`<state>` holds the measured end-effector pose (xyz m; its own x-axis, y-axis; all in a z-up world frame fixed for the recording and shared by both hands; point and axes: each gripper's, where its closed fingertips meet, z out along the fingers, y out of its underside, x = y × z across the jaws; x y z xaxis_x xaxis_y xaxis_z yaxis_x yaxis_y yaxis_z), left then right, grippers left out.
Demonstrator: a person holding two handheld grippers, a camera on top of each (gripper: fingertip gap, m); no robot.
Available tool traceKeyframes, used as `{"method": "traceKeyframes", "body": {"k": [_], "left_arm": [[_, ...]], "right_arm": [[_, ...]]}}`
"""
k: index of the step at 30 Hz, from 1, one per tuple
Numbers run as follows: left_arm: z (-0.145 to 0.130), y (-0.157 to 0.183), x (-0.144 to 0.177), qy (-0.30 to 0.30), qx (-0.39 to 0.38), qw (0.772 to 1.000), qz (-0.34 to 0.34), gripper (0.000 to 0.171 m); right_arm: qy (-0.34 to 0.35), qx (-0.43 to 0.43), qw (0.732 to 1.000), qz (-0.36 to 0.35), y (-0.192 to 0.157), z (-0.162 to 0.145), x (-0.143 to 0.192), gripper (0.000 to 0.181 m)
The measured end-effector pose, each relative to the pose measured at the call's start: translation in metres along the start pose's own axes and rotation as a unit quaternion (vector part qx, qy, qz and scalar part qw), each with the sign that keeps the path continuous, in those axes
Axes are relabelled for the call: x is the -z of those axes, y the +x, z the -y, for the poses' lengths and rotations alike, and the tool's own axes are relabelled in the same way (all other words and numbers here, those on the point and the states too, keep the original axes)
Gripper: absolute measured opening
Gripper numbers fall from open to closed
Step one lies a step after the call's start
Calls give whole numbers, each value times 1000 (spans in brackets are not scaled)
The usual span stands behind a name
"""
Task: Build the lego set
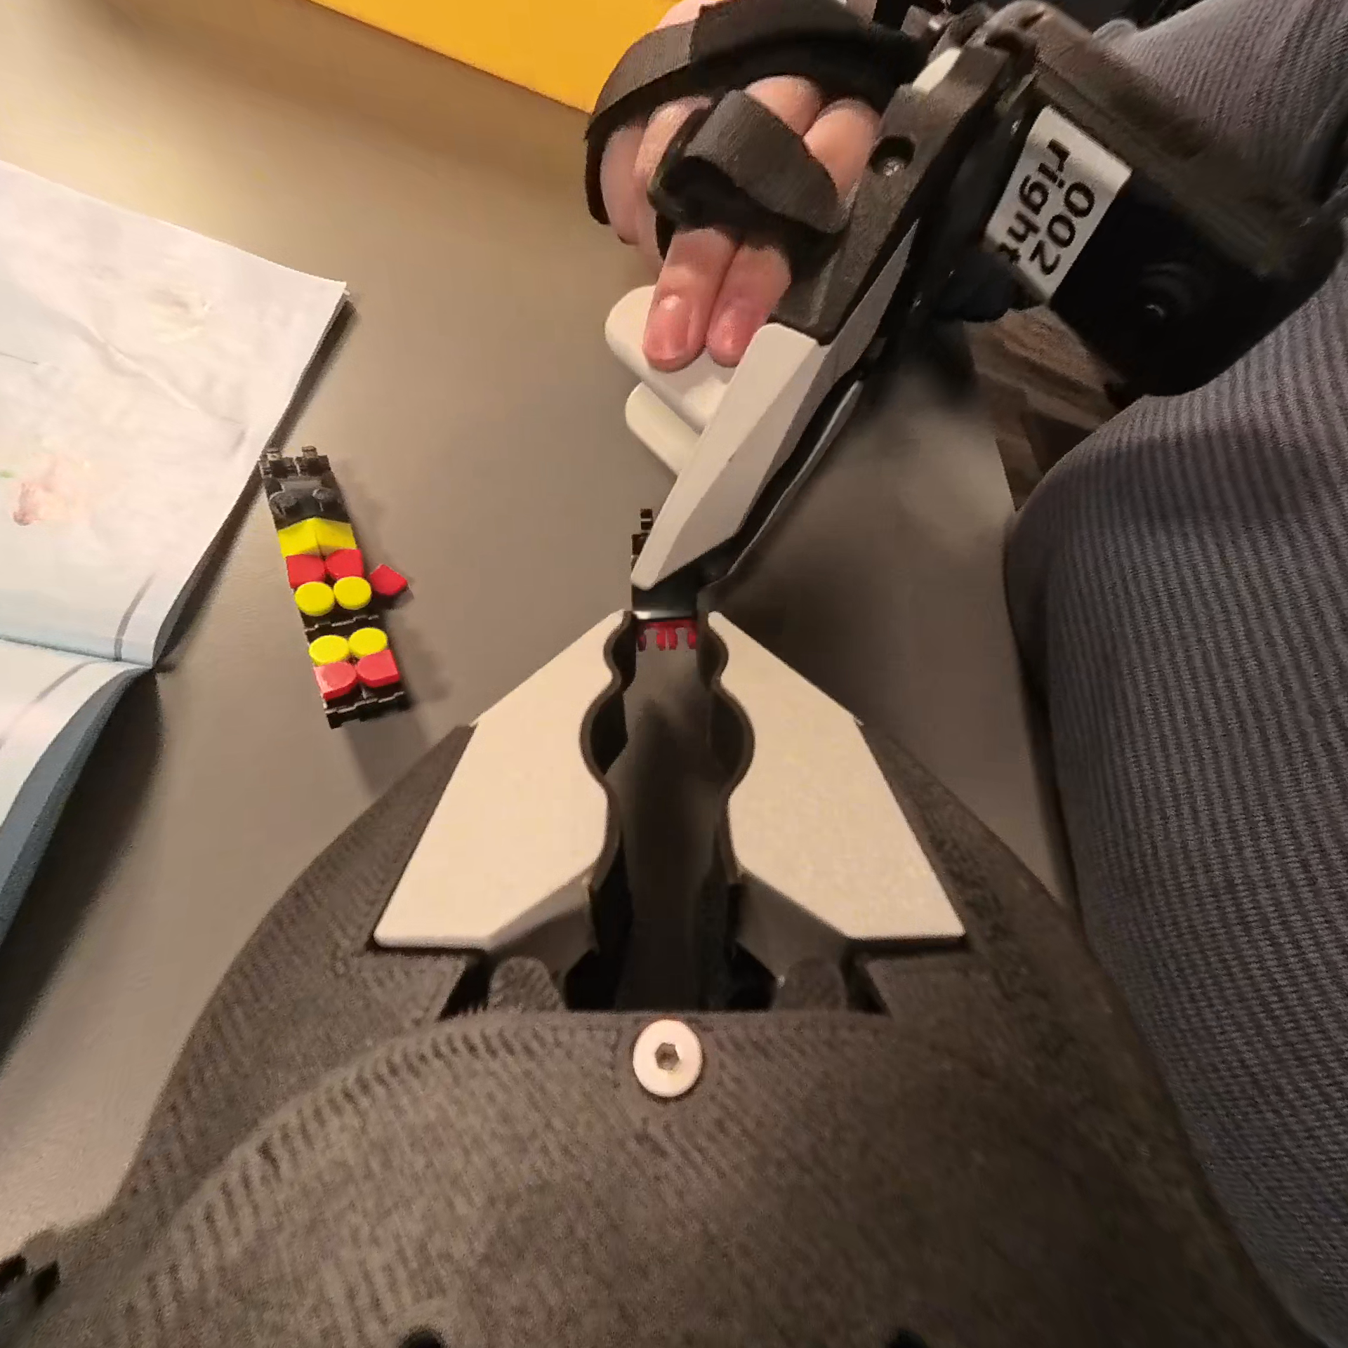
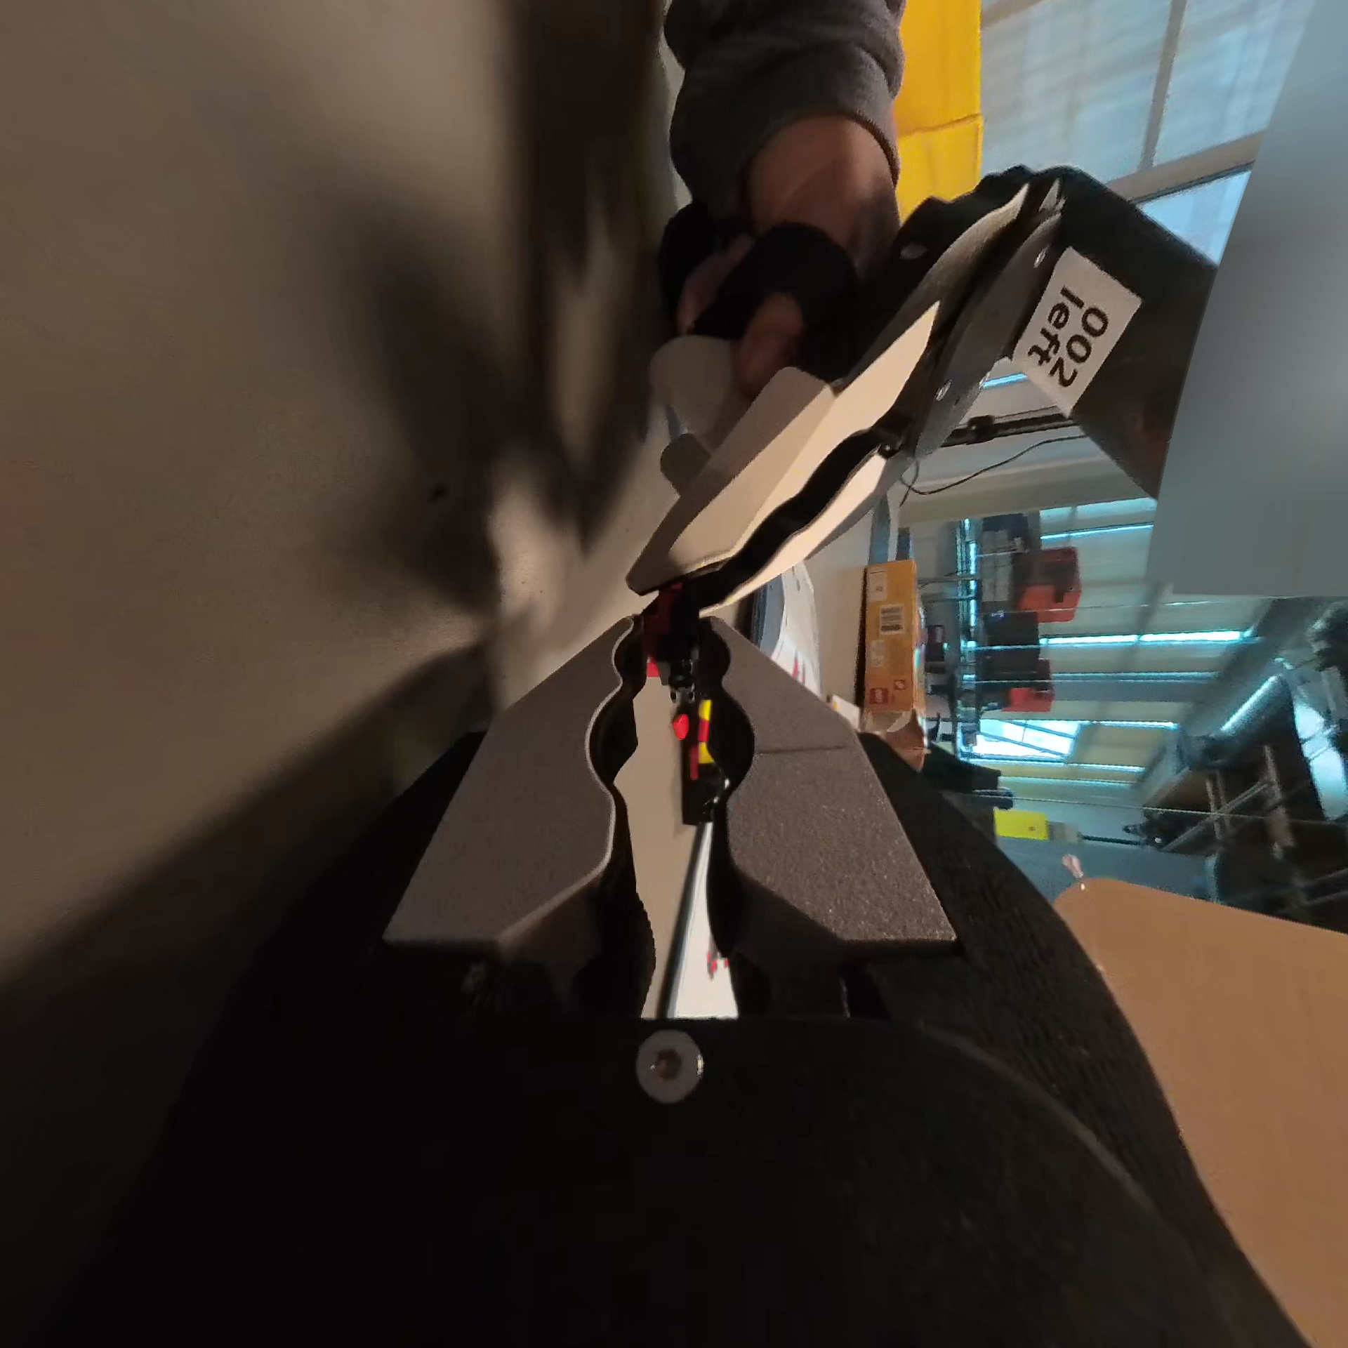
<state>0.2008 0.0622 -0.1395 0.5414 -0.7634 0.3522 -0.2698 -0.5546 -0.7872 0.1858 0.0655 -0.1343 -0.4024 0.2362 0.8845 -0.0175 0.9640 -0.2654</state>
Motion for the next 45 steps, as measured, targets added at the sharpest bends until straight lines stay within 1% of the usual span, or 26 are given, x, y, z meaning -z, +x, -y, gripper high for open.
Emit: {"method": "traceKeyframes", "body": {"k": [2,5,6,7,8,9,11,13,14,16,18,20,21,27,30,33,35,39,41,42,43,44,45], "left_arm": [[0,-1,0,-1,3,1000,0,16],[0,0,0,-1,-5,1000,7,17],[0,-1,0,2,-16,1000,16,18],[1,-2,1,6,-34,999,34,23],[2,-3,1,9,-61,997,56,31],[3,-5,3,10,-101,992,80,34],[6,-6,6,18,-206,969,134,35],[7,-6,8,22,-301,937,178,33],[6,-5,7,19,-334,923,190,31],[3,-2,4,9,-370,908,198,27],[3,-2,3,10,-388,898,206,21],[4,-3,3,12,-394,894,212,11],[4,-4,3,11,-398,892,214,10],[1,-7,1,-5,-401,889,220,6],[1,-8,2,-6,-407,884,230,5],[4,-11,5,3,-390,891,232,5],[4,-11,5,5,-386,894,230,5],[-3,-11,3,-19,-404,885,232,6],[-6,-6,4,-23,-412,882,226,6],[-9,-6,5,-33,-421,877,228,6],[-13,-6,6,-44,-442,866,231,5],[-18,-7,7,-56,-469,849,237,6],[-19,-7,10,-64,-502,826,249,5]], "right_arm": [[-5,-19,1000,12,-1,0,0,11],[6,-73,997,34,-2,0,-1,11],[15,-98,994,44,-3,1,-1,11],[26,-126,990,55,-4,2,-1,11],[37,-155,985,63,-3,2,0,11],[45,-177,981,69,-3,2,0,11],[51,-207,974,76,-2,-1,0,11],[60,-234,967,85,-3,-2,1,11],[65,-244,964,89,-3,-1,1,12],[73,-259,959,94,-2,0,2,12],[75,-266,956,98,-3,0,2,12],[78,-270,954,105,-5,1,1,12],[77,-273,953,106,-6,1,1,12],[70,-272,953,112,-9,0,-1,13],[60,-275,954,103,-8,-2,-2,12],[41,-283,954,86,-3,-5,-3,11],[33,-285,954,88,-3,-4,-4,10],[41,-278,954,101,-11,-2,-6,12],[57,-247,962,99,-13,3,-4,14],[64,-237,965,97,-13,5,-2,17],[69,-240,964,96,-12,5,0,22],[75,-255,959,101,-11,5,1,26],[79,-273,953,107,-9,4,2,32]]}}
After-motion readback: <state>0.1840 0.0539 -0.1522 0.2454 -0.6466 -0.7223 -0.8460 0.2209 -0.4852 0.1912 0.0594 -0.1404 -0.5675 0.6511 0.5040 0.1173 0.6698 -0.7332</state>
